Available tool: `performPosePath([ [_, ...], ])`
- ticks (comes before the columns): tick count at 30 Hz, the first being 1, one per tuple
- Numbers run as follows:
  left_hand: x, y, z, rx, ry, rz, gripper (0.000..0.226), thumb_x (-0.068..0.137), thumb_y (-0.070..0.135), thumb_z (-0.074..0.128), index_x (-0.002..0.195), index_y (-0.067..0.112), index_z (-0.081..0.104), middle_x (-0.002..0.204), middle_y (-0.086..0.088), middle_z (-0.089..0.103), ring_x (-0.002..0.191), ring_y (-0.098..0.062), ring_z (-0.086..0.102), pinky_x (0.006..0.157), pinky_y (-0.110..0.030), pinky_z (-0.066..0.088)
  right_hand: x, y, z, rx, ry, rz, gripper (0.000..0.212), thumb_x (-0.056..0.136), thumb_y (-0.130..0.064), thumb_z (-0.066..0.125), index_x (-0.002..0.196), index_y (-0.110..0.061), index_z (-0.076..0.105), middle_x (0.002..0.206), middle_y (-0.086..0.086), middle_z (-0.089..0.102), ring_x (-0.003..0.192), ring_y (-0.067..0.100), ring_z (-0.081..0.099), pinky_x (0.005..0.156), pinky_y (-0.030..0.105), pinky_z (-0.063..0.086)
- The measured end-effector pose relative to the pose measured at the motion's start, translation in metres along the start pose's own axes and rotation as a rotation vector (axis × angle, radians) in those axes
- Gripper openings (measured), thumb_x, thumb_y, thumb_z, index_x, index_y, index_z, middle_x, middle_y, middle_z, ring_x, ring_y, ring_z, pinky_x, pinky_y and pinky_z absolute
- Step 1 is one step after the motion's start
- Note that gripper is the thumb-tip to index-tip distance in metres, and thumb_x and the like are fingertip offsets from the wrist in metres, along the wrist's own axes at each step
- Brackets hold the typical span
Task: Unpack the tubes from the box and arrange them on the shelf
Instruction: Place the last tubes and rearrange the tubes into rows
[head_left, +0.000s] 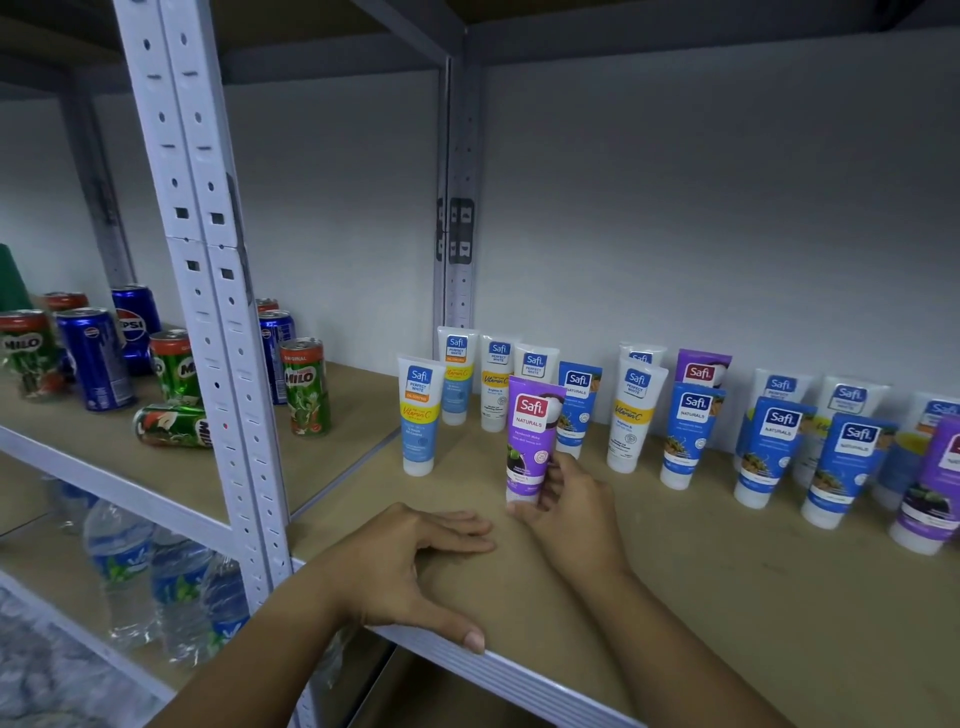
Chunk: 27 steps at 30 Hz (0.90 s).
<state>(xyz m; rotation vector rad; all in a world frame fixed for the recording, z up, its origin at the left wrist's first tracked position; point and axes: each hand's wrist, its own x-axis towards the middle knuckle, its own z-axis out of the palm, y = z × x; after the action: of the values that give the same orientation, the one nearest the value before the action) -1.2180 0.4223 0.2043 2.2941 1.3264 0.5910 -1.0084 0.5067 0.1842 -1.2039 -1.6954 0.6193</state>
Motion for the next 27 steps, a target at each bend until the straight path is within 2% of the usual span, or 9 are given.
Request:
performPosePath([
  [4,0.001,0.005,-0.001,0.007,0.037,-0.053,0.074,0.065,0.071,0.076,0.132,0.043,0.059,0.140,0.030,0.050,0.130,0.019,0.038,0.117,-0.023,0.032,-0.007,-0.003,-0.010,0.040,-0.032,0.018,0.062,0.071,0.001,0.078,0.127,-0.017,0.058,0.102,-0.014,0.068,0.092,-0.004,0.068,0.083,0.017,0.056],
  [7,0.008,0.017,-0.009,0.052,0.245,-0.080,0.038,0.083,0.055,0.070,0.117,0.038,0.071,0.116,0.030,0.067,0.109,0.017,0.056,0.101,-0.020,0.047,-0.007,-0.014,-0.029,-0.051,-0.037,0.012,0.059,0.076,0.010,0.065,0.131,-0.009,0.056,0.109,-0.002,0.071,0.092,0.002,0.067,0.074,0.005,0.049],
  [9,0.019,0.030,-0.024,0.076,0.462,-0.051,0.016,0.088,0.036,0.071,0.103,0.033,0.076,0.095,0.028,0.071,0.095,0.014,0.062,0.088,-0.010,0.048,0.005,-0.026,-0.046,-0.142,0.053,-0.053,0.048,0.081,0.004,0.065,0.126,-0.010,0.059,0.109,0.003,0.071,0.091,0.007,0.066,0.075,0.008,0.048],
  [11,0.036,0.046,-0.048,0.094,0.659,-0.020,0.008,0.088,0.024,0.073,0.093,0.027,0.078,0.082,0.025,0.070,0.089,0.010,0.064,0.077,0.000,0.041,0.026,-0.045,-0.065,-0.209,0.158,-0.126,0.035,0.086,-0.001,0.064,0.120,-0.010,0.062,0.108,0.003,0.070,0.091,0.011,0.066,0.081,0.020,0.053],
  [14,0.072,0.063,-0.095,0.122,0.749,-0.001,0.009,0.088,0.015,0.070,0.093,0.020,0.077,0.083,0.013,0.074,0.082,0.000,0.067,0.074,0.002,0.039,0.063,-0.078,-0.087,-0.261,0.196,-0.199,0.027,0.091,-0.006,0.062,0.118,-0.010,0.064,0.107,0.003,0.070,0.090,0.010,0.063,0.086,0.027,0.055],
  [16,0.102,0.060,-0.127,0.184,0.739,-0.029,0.015,0.091,0.011,0.066,0.100,0.019,0.075,0.091,0.007,0.075,0.085,-0.003,0.067,0.079,0.000,0.041,0.092,-0.097,-0.091,-0.302,0.145,-0.234,0.027,0.093,-0.011,0.063,0.120,-0.010,0.064,0.112,0.004,0.070,0.093,0.011,0.063,0.088,0.023,0.052],
  [19,0.146,0.041,-0.166,0.270,0.661,-0.136,0.026,0.090,0.003,0.061,0.110,0.015,0.073,0.102,-0.003,0.073,0.094,-0.013,0.068,0.088,-0.015,0.048,0.142,-0.115,-0.081,-0.430,0.004,-0.291,0.033,0.092,-0.021,0.066,0.123,-0.011,0.065,0.118,0.006,0.069,0.104,0.019,0.064,0.096,0.031,0.051],
  [22,0.181,0.016,-0.189,0.366,0.455,-0.209,0.033,0.087,0.003,0.069,0.120,0.009,0.069,0.117,-0.010,0.070,0.106,-0.019,0.066,0.089,-0.018,0.045,0.194,-0.117,-0.057,-0.554,-0.183,-0.312,0.039,0.088,-0.024,0.070,0.124,-0.009,0.065,0.122,0.011,0.066,0.111,0.023,0.061,0.099,0.034,0.049],
  [27,0.217,-0.017,-0.197,0.493,0.130,-0.202,0.047,0.084,0.014,0.077,0.128,0.006,0.064,0.130,-0.010,0.064,0.116,-0.020,0.061,0.099,-0.024,0.046,0.242,-0.108,-0.017,-0.698,-0.410,-0.294,0.044,0.078,-0.025,0.080,0.117,-0.007,0.069,0.117,0.011,0.067,0.103,0.022,0.064,0.090,0.030,0.053],
])
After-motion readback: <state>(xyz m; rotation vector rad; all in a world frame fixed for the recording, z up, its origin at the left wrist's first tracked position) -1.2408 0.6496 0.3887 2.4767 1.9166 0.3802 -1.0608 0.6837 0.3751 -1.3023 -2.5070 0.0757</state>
